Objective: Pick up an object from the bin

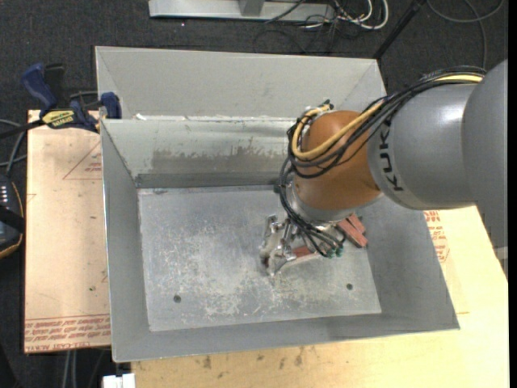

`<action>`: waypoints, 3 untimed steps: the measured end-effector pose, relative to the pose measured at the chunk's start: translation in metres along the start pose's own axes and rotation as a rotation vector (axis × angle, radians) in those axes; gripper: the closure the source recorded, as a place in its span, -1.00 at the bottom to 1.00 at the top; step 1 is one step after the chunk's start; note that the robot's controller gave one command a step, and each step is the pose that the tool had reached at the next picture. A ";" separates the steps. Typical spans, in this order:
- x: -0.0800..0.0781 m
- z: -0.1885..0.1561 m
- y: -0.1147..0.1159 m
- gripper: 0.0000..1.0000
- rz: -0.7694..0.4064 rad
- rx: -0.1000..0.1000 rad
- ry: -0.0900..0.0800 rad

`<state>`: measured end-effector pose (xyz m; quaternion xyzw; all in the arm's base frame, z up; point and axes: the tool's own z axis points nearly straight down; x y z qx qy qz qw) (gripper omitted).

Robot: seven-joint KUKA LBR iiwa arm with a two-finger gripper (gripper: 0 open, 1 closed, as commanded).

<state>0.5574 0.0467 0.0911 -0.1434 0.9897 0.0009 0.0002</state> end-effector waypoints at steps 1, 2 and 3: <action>-0.032 -0.106 0.014 1.00 -0.007 0.001 -0.003; -0.032 -0.106 0.014 1.00 -0.007 0.001 -0.003; -0.025 -0.242 0.012 1.00 -0.608 0.004 -0.007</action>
Offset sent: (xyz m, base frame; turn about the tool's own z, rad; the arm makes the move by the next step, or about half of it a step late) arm 0.0000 0.0000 0.0000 0.0000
